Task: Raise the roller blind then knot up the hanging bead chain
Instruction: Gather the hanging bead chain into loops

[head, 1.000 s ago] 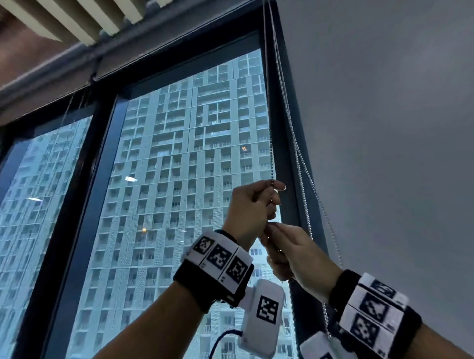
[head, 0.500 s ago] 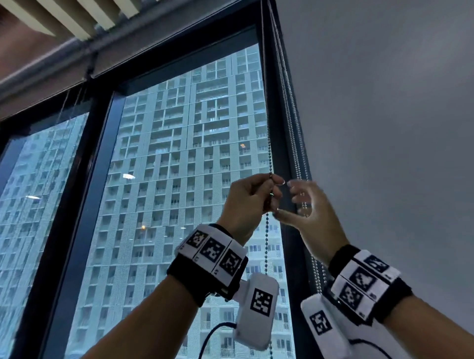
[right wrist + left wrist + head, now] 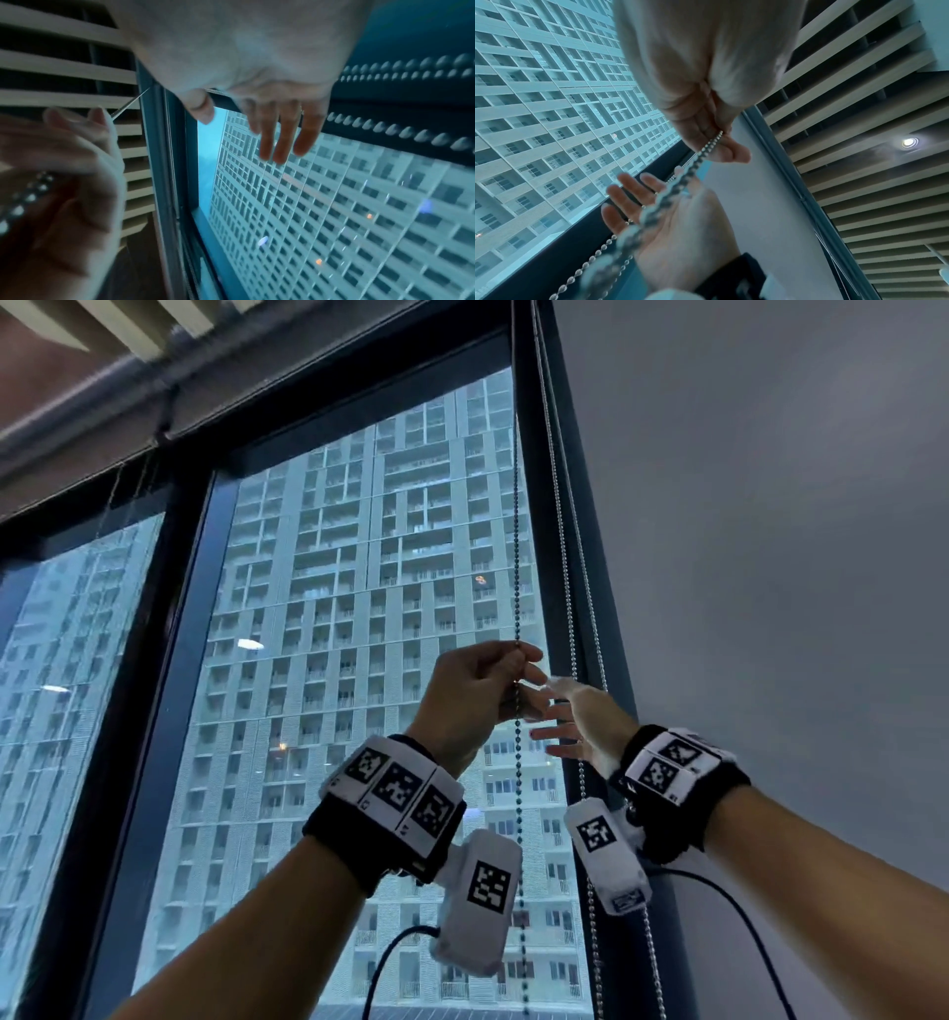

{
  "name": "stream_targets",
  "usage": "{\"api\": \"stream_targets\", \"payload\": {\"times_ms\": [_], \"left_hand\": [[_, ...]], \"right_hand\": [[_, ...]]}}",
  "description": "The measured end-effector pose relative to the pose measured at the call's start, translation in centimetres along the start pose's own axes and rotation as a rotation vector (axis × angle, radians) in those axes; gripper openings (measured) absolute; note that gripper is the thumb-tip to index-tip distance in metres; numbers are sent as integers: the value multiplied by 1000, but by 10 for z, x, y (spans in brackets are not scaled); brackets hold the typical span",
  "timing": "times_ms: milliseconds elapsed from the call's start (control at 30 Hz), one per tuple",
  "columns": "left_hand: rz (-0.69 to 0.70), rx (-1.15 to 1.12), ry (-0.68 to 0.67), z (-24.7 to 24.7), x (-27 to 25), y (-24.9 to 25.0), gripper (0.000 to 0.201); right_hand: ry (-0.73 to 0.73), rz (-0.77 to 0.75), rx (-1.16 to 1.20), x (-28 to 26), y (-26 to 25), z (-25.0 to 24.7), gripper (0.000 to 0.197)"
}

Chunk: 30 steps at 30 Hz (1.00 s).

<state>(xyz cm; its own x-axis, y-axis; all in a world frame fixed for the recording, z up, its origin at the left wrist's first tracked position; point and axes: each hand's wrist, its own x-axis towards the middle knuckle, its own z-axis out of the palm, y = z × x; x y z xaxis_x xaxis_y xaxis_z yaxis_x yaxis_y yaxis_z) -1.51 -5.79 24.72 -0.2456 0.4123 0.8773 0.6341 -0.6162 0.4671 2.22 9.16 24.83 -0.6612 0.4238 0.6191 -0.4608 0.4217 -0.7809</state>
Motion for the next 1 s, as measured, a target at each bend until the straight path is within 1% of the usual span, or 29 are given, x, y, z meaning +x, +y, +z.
{"api": "stream_targets", "payload": {"times_ms": [33,67,100,133,167,200,233,267,300,333,367,400,433,500,567,600,633,700,733,767,800,833,867,900,933,967,1000], "left_hand": [[6,43,21,-3,1,-1,19],[20,139,57,-6,2,-4,17],[44,275,102,-9,3,-7,14],[64,401,145,-13,4,-9,13],[64,476,180,-17,4,-11,14],[40,485,199,-19,4,-12,16],[5,453,192,-21,4,-12,18],[-18,419,170,-23,4,-11,18],[-25,404,147,-23,4,-10,18],[-19,408,123,-24,4,-9,18],[-7,409,107,-24,5,-10,18],[6,404,101,-23,5,-10,17],[15,396,104,-22,6,-11,18],[19,382,112,-20,7,-16,20],[11,382,118,-18,7,-19,22],[1,399,122,-17,9,-22,24],[-21,477,124,-19,12,-27,25],[-125,778,78,-23,16,-33,29],[-153,896,73,-25,16,-34,28],[-139,963,97,-28,17,-32,28],[-81,991,155,-31,15,-28,30],[11,987,235,-33,14,-23,35],[126,974,290,-33,11,-17,42],[262,972,282,-31,8,-12,49],[396,980,202,-27,7,-7,57],[504,993,70,-22,7,-4,64],[564,1030,-89,-16,5,-3,68]], "right_hand": [[-76,2,67,1,-3,4,47],[-134,-4,136,1,-8,9,51],[-161,-11,190,1,-12,11,52],[-144,-27,238,0,-16,14,49],[-71,-68,244,2,-18,17,41],[67,-137,189,5,-17,18,29],[248,-212,71,9,-14,16,18],[438,-297,-78,11,-9,13,20],[588,-375,-240,12,-4,9,31],[663,-427,-373,12,1,5,42],[669,-431,-447,12,4,1,51],[624,-397,-462,14,8,-1,56],[547,-328,-435,19,10,-1,57],[387,-198,-323,26,14,-2,49],[269,-147,-144,28,10,2,37],[195,-133,-22,25,5,6,35],[103,-119,68,22,1,9,39],[-95,-123,131,16,-7,12,52],[-163,-142,141,16,-9,14,49],[-178,-161,149,16,-12,17,38],[-155,-175,176,14,-12,19,27],[-121,-171,198,12,-13,21,22],[-120,-146,212,10,-11,23,22],[-170,-102,209,4,-8,25,22],[-263,-42,186,-4,-4,28,20],[-369,16,127,-15,2,31,20],[-477,63,52,-26,11,33,22]]}}
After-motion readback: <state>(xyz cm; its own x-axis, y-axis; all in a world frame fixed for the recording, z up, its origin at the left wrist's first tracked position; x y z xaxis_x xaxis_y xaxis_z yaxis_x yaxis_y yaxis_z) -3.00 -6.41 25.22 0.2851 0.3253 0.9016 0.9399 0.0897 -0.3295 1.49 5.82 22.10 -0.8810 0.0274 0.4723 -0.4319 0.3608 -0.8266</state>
